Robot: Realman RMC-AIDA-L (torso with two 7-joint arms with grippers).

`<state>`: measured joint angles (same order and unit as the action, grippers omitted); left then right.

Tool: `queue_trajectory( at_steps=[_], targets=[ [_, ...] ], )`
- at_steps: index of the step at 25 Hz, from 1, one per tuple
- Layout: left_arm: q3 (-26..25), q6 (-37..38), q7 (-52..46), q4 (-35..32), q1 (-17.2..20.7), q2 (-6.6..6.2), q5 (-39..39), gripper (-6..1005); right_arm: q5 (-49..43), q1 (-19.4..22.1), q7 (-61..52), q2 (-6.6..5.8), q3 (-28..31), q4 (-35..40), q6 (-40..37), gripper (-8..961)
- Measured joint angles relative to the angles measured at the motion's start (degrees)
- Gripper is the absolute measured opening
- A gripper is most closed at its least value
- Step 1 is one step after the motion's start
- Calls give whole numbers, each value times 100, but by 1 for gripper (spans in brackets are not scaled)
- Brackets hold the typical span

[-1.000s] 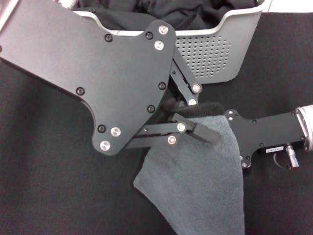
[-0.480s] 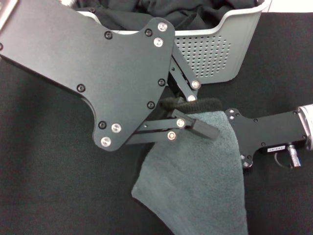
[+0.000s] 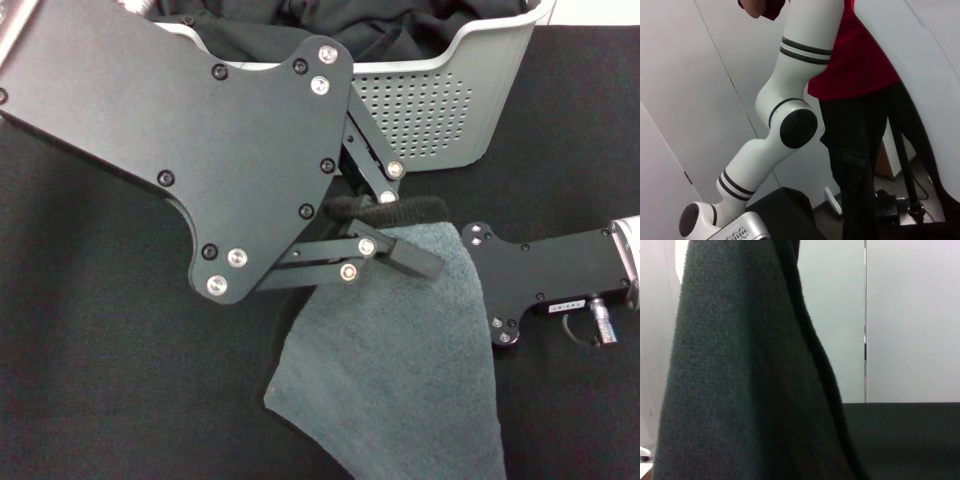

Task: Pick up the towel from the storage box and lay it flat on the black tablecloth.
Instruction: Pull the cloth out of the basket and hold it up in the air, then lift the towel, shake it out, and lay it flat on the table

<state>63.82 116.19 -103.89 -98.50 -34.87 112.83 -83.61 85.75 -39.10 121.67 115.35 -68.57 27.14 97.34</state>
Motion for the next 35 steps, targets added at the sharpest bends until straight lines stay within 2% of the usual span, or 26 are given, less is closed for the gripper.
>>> queue_trajectory(
  at_steps=[6,11,14,16,22,27,32,35],
  targets=[
    [-110,-11,106,244,46,33,0,26,93,136,-13,-6,126,54,33,49],
    [-486,-19,245,538,138,178,-357,26,133,616,-301,-8,828,584,211,9],
    [-695,-33,306,591,188,252,-847,26,290,1086,-722,22,1208,1406,322,10],
    [-786,-42,382,599,201,281,-1095,26,669,1478,-1061,18,1268,2214,326,11],
    [-1049,-64,469,567,133,274,-1488,27,1229,1902,-1789,7,1287,3760,258,13],
    [-1118,-134,520,550,65,290,-1910,27,1485,2286,-2394,46,1260,5047,196,15],
    [-1132,-133,461,306,311,310,-1958,27,1894,2826,-2641,18,1166,5372,278,17],
    [-1284,-154,436,122,456,357,-2038,27,1985,2993,-2601,5,1207,5348,229,18]
  ],
)
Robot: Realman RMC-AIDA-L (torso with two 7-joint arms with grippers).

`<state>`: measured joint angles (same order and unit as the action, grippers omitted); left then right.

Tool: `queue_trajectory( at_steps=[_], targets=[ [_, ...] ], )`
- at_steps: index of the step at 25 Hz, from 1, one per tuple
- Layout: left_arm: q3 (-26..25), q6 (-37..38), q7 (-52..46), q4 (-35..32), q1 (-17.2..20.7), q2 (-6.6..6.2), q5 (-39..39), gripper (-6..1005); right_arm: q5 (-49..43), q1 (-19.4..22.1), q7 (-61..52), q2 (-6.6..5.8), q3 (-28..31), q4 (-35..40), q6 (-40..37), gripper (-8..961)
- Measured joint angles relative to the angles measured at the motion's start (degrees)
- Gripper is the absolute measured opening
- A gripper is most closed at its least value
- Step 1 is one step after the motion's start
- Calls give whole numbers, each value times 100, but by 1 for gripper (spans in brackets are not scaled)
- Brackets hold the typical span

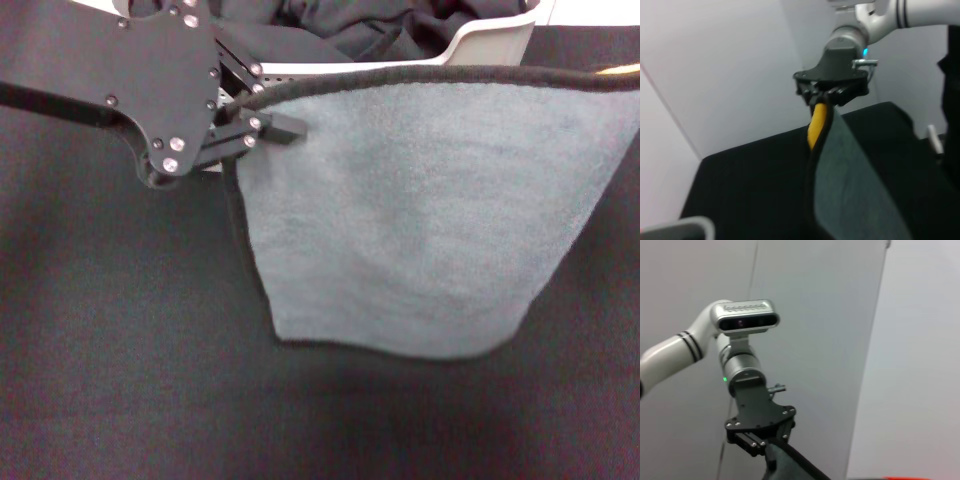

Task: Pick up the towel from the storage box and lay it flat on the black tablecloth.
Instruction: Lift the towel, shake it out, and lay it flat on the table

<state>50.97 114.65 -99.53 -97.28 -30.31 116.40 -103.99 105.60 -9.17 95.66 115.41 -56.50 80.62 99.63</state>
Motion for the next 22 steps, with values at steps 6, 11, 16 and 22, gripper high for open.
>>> queue_trajectory(
  at_steps=[6,11,16,22],
  targets=[
    [-102,-500,106,126,7,92,-492,28,-107,-229,284,-8,66,-207,-358,20],
    [-129,-772,253,187,14,128,-547,28,-194,-289,364,-11,74,-146,-501,22],
    [-131,-567,246,189,186,60,-12,28,168,84,264,-8,77,-92,14,24],
    [-17,153,103,422,850,-166,1519,29,1054,1391,202,-6,-214,494,343,26]
  ],
)
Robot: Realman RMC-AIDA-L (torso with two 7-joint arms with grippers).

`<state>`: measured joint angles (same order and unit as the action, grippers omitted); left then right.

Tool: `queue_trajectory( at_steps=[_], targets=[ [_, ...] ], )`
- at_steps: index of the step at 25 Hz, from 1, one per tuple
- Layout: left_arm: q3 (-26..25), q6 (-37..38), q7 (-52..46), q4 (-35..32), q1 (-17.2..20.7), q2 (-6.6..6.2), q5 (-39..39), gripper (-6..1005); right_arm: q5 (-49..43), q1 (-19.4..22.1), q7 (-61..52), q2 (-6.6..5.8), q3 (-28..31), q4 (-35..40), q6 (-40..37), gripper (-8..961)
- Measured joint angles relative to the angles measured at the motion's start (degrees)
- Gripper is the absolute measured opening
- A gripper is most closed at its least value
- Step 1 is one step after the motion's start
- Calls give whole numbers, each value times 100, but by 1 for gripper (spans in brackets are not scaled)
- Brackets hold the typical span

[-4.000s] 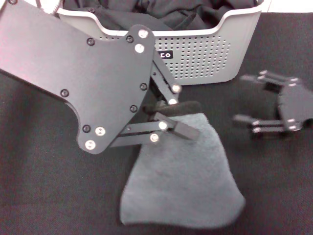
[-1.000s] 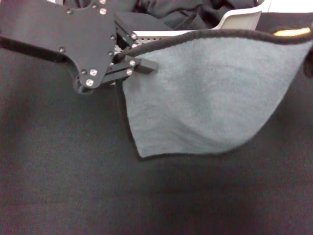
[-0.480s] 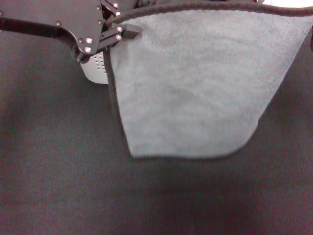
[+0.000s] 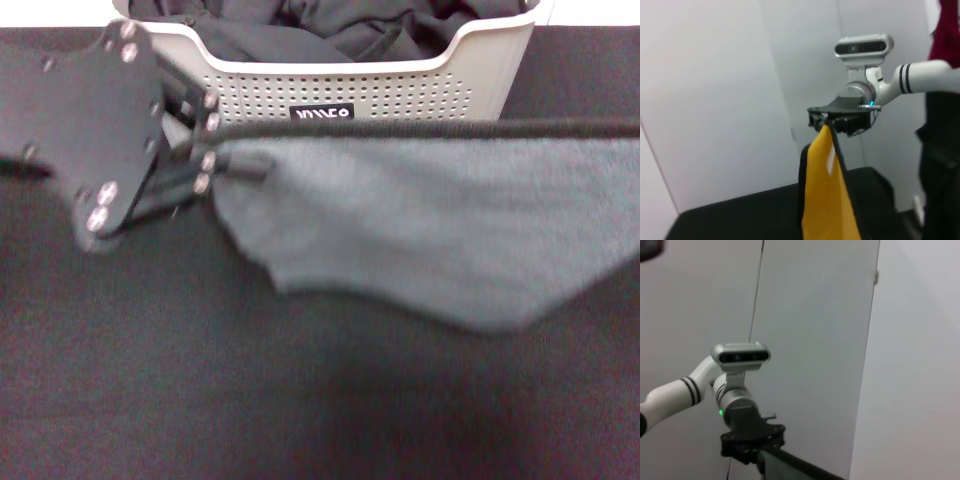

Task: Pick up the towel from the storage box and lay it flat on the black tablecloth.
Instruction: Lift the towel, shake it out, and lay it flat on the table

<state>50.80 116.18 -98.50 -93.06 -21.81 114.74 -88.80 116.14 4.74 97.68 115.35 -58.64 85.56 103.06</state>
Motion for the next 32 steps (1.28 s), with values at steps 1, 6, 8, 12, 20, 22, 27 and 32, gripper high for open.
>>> queue_trajectory(
  at_steps=[1,6,8,12,20,22,27,32],
  targets=[
    [107,16,-37,-4,173,-66,184,29,112,299,6,20,-41,191,21,27],
    [527,17,-112,0,718,-371,848,29,412,1154,-5,85,-222,951,35,29],
    [503,-2,-114,90,727,-323,587,29,278,1056,4,81,-498,776,-46,30],
    [279,-77,106,816,244,-10,-897,29,-507,-129,333,70,-1040,-944,-523,31],
    [-536,-985,679,3060,-872,95,-3415,30,-868,-2625,1452,-179,-1014,-5087,-1129,34],
    [-542,-1269,690,3263,-951,68,-3625,30,-1032,-2787,1500,-163,-1015,-5330,-1465,35],
    [-539,-1738,564,3304,-984,75,-3831,30,-1232,-2872,1452,-110,-1023,-5154,-2011,37],
    [-533,-2097,396,3322,-1040,85,-4003,31,-1520,-3028,1452,-46,-1060,-5176,-2465,39]
  ],
)
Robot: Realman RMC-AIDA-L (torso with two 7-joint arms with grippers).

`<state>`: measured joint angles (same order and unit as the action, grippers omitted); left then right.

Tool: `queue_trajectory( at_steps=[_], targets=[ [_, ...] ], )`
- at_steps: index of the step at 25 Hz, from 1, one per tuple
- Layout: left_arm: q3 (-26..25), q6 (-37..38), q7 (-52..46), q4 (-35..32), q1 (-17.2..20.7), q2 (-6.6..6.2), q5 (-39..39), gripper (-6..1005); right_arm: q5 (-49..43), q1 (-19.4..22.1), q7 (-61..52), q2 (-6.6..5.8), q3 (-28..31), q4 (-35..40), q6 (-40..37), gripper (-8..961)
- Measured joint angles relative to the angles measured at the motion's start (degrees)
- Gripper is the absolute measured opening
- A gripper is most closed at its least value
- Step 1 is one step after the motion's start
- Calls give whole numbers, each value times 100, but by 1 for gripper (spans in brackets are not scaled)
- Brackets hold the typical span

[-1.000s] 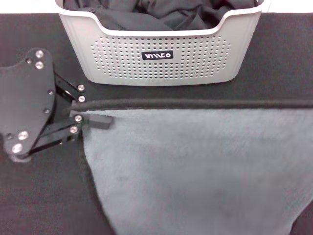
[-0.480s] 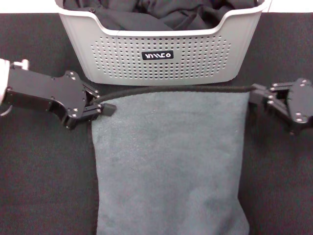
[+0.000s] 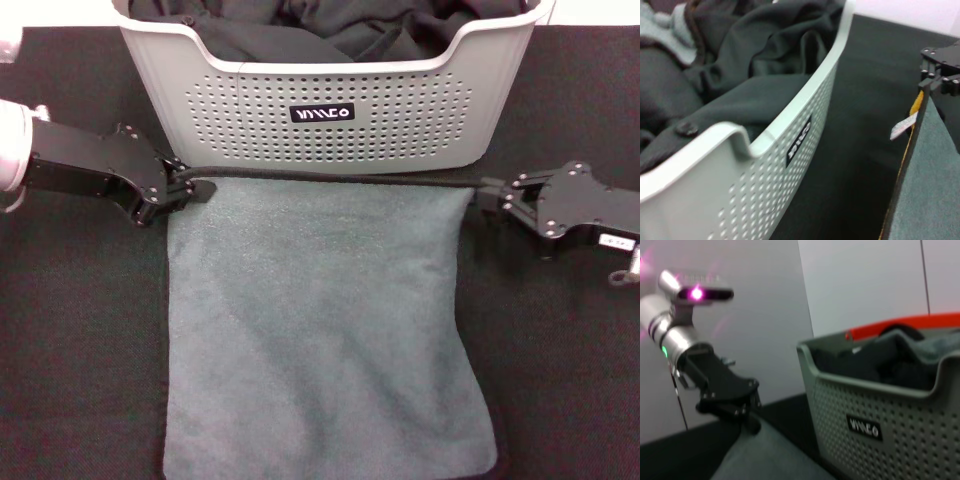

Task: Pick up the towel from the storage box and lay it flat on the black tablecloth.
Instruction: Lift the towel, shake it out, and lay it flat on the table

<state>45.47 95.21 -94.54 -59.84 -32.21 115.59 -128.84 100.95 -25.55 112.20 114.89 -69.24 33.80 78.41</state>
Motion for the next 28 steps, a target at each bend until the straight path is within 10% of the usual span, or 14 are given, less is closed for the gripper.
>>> queue_trajectory(
  at_steps=[28],
  targets=[
    [48,-1155,-57,450,-143,311,-539,32,-207,-636,144,132,-581,-381,-1445,49]
  ],
)
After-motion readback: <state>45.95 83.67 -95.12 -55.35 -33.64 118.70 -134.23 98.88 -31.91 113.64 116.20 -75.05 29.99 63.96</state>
